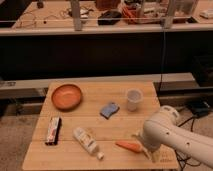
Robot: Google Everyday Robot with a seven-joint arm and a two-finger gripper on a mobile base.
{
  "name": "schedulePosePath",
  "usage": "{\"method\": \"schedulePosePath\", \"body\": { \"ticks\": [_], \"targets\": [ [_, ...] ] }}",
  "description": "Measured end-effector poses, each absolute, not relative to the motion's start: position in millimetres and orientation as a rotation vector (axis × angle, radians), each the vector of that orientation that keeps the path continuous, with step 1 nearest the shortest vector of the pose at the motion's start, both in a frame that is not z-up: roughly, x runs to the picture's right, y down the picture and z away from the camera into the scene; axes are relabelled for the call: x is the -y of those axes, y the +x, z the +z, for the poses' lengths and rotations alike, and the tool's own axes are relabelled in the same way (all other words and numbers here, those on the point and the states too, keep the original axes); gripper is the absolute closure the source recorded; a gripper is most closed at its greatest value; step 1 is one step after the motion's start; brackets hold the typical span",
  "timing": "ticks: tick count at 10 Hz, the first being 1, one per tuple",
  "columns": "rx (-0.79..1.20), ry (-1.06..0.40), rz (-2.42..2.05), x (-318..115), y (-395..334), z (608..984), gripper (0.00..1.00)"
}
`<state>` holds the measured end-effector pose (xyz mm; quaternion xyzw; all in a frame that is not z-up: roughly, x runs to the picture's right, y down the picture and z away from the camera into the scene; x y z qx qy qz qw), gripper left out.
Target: Drag the pepper across the table
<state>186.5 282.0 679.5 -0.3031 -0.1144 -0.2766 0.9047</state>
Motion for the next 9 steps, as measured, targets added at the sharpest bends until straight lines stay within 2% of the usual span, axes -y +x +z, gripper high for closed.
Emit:
{"method": "schedulePosePath", "body": {
  "ticks": [9],
  "targets": [
    [0.295, -0.633, -0.652, -298, 175, 693, 0.20]
  ]
}}
